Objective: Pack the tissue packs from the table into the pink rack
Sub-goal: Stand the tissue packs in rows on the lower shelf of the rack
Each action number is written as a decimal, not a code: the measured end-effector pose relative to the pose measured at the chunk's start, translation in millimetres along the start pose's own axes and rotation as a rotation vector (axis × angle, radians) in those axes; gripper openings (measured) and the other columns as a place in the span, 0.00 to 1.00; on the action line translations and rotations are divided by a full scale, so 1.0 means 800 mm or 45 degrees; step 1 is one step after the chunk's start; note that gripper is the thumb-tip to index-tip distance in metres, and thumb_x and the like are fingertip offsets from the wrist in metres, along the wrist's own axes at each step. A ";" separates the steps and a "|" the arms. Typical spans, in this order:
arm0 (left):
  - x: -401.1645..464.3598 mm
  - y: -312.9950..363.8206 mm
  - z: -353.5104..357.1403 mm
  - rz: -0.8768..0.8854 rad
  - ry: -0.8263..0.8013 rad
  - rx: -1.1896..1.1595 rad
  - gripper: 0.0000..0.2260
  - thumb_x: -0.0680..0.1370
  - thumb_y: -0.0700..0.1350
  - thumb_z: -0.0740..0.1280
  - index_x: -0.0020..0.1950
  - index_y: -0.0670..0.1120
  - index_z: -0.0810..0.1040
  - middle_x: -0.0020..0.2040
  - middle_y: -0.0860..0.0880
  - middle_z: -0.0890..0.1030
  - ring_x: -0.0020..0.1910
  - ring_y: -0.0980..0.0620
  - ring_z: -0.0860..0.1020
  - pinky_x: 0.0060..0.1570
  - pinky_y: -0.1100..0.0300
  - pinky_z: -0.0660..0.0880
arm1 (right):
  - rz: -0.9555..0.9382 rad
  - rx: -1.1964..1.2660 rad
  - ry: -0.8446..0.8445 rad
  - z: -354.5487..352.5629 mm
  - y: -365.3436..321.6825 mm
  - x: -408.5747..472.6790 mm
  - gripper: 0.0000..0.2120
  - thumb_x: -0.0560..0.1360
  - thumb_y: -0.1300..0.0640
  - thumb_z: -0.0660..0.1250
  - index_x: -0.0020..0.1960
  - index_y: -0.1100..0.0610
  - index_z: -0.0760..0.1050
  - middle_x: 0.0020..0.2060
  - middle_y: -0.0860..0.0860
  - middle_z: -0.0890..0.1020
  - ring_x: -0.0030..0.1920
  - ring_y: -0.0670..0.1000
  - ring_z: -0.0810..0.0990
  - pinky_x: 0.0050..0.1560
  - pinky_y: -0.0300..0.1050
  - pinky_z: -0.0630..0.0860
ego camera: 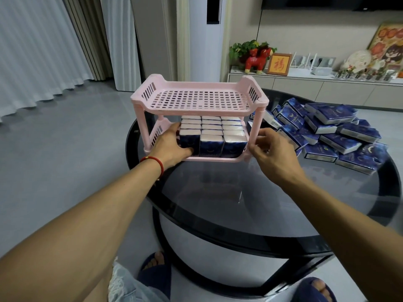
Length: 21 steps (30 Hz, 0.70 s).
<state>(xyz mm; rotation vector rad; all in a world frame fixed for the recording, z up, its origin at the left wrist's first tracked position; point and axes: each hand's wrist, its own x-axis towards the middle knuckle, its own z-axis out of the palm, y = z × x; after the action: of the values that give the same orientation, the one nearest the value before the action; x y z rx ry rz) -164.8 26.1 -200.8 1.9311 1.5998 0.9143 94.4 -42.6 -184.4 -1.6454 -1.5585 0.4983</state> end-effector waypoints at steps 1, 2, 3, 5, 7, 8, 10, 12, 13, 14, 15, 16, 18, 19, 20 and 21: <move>0.001 -0.001 -0.001 -0.004 -0.001 -0.005 0.32 0.72 0.46 0.79 0.74 0.52 0.71 0.63 0.53 0.81 0.57 0.55 0.78 0.59 0.64 0.69 | -0.009 -0.008 0.004 0.000 0.002 -0.001 0.13 0.81 0.55 0.69 0.65 0.52 0.75 0.54 0.46 0.82 0.50 0.46 0.81 0.50 0.43 0.77; 0.001 -0.002 -0.001 -0.006 -0.002 -0.007 0.33 0.71 0.46 0.79 0.74 0.52 0.70 0.64 0.53 0.81 0.57 0.55 0.78 0.60 0.64 0.70 | -0.012 -0.019 0.006 0.000 0.004 -0.003 0.14 0.81 0.55 0.69 0.65 0.52 0.75 0.54 0.45 0.82 0.49 0.44 0.80 0.50 0.42 0.75; 0.002 -0.004 -0.001 -0.008 -0.006 -0.012 0.34 0.71 0.46 0.79 0.75 0.52 0.70 0.64 0.53 0.80 0.58 0.54 0.79 0.60 0.63 0.70 | -0.011 -0.028 0.011 -0.001 0.006 -0.004 0.14 0.81 0.55 0.69 0.66 0.52 0.75 0.54 0.45 0.81 0.49 0.43 0.79 0.50 0.41 0.74; 0.003 -0.005 -0.002 -0.007 -0.016 -0.015 0.35 0.71 0.46 0.80 0.75 0.52 0.69 0.63 0.55 0.80 0.59 0.54 0.79 0.61 0.63 0.70 | 0.003 -0.060 0.032 -0.005 0.011 -0.004 0.15 0.80 0.58 0.68 0.66 0.54 0.75 0.55 0.46 0.81 0.50 0.45 0.79 0.51 0.41 0.75; 0.003 -0.005 -0.003 -0.010 -0.033 -0.011 0.36 0.71 0.47 0.80 0.76 0.51 0.68 0.63 0.56 0.78 0.58 0.55 0.77 0.60 0.63 0.69 | 0.015 -0.109 0.091 -0.010 0.020 -0.002 0.15 0.79 0.60 0.67 0.66 0.55 0.76 0.56 0.49 0.81 0.50 0.47 0.79 0.53 0.43 0.76; 0.004 -0.005 -0.004 -0.010 -0.040 -0.015 0.36 0.71 0.47 0.80 0.76 0.51 0.68 0.63 0.55 0.78 0.59 0.54 0.77 0.61 0.63 0.69 | 0.018 -0.138 0.132 -0.013 0.025 0.000 0.15 0.79 0.61 0.66 0.65 0.55 0.76 0.56 0.50 0.81 0.51 0.48 0.79 0.55 0.46 0.77; 0.003 -0.005 -0.007 -0.011 -0.051 -0.018 0.37 0.70 0.47 0.80 0.76 0.51 0.68 0.66 0.54 0.78 0.60 0.54 0.78 0.61 0.63 0.70 | 0.023 -0.205 0.246 -0.020 0.034 0.006 0.15 0.78 0.61 0.66 0.64 0.56 0.77 0.56 0.53 0.81 0.55 0.53 0.80 0.60 0.53 0.78; 0.002 -0.004 -0.009 -0.016 -0.052 -0.011 0.36 0.70 0.47 0.80 0.75 0.50 0.68 0.66 0.53 0.79 0.59 0.54 0.78 0.59 0.64 0.70 | 0.050 -0.315 0.352 -0.027 0.045 0.014 0.16 0.78 0.61 0.66 0.65 0.56 0.76 0.60 0.55 0.79 0.61 0.57 0.76 0.64 0.57 0.75; 0.001 -0.004 -0.010 -0.022 -0.053 -0.006 0.36 0.70 0.46 0.79 0.75 0.50 0.68 0.66 0.53 0.78 0.59 0.54 0.78 0.58 0.65 0.70 | 0.089 -0.384 0.380 -0.031 0.049 0.018 0.18 0.78 0.60 0.66 0.68 0.56 0.75 0.64 0.56 0.77 0.65 0.59 0.73 0.66 0.58 0.72; 0.000 -0.003 -0.010 -0.026 -0.056 -0.005 0.35 0.71 0.46 0.79 0.75 0.50 0.68 0.66 0.54 0.78 0.59 0.54 0.78 0.56 0.67 0.70 | 0.140 -0.443 0.382 -0.034 0.055 0.022 0.21 0.79 0.59 0.65 0.71 0.55 0.72 0.67 0.56 0.75 0.68 0.60 0.70 0.67 0.60 0.70; -0.001 -0.003 -0.011 -0.032 -0.061 -0.010 0.35 0.70 0.46 0.80 0.75 0.50 0.68 0.66 0.54 0.78 0.59 0.54 0.79 0.54 0.69 0.71 | 0.186 -0.496 0.361 -0.037 0.061 0.025 0.22 0.79 0.58 0.65 0.74 0.54 0.70 0.70 0.56 0.74 0.70 0.61 0.69 0.68 0.62 0.68; -0.001 -0.002 -0.012 -0.045 -0.067 -0.012 0.36 0.70 0.46 0.80 0.74 0.50 0.68 0.66 0.54 0.78 0.59 0.53 0.80 0.54 0.70 0.72 | 0.217 -0.549 0.325 -0.039 0.068 0.027 0.23 0.80 0.57 0.64 0.75 0.54 0.68 0.71 0.57 0.73 0.71 0.62 0.68 0.68 0.64 0.67; -0.003 -0.001 -0.015 -0.072 -0.071 0.024 0.37 0.69 0.48 0.80 0.74 0.52 0.67 0.66 0.54 0.79 0.59 0.51 0.81 0.60 0.61 0.77 | 0.233 -0.662 0.244 -0.040 0.082 0.029 0.24 0.82 0.54 0.62 0.76 0.55 0.66 0.72 0.59 0.73 0.71 0.64 0.69 0.68 0.65 0.67; -0.006 0.001 -0.017 -0.089 -0.078 0.067 0.38 0.69 0.49 0.79 0.75 0.53 0.66 0.66 0.53 0.79 0.60 0.50 0.81 0.63 0.56 0.77 | 0.220 -0.715 0.230 -0.040 0.086 0.030 0.23 0.82 0.54 0.63 0.76 0.55 0.66 0.70 0.60 0.74 0.69 0.65 0.70 0.67 0.65 0.68; -0.008 0.004 -0.020 -0.106 -0.088 0.125 0.38 0.69 0.49 0.79 0.75 0.53 0.64 0.66 0.52 0.79 0.61 0.49 0.81 0.65 0.51 0.77 | 0.201 -0.751 0.237 -0.040 0.089 0.031 0.23 0.82 0.53 0.63 0.75 0.55 0.67 0.68 0.61 0.76 0.67 0.66 0.72 0.65 0.64 0.69; -0.012 0.009 -0.023 -0.129 -0.100 0.194 0.39 0.70 0.49 0.78 0.77 0.52 0.61 0.66 0.51 0.79 0.62 0.47 0.80 0.65 0.48 0.77 | 0.180 -0.768 0.265 -0.042 0.090 0.032 0.21 0.82 0.54 0.62 0.74 0.55 0.68 0.65 0.62 0.77 0.64 0.66 0.74 0.63 0.64 0.71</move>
<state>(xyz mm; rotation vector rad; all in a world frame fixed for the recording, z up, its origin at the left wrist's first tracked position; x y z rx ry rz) -174.9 13.8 -184.9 1.9406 1.7475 0.6851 169.8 -21.6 -213.2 -2.1872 -1.5248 -0.0950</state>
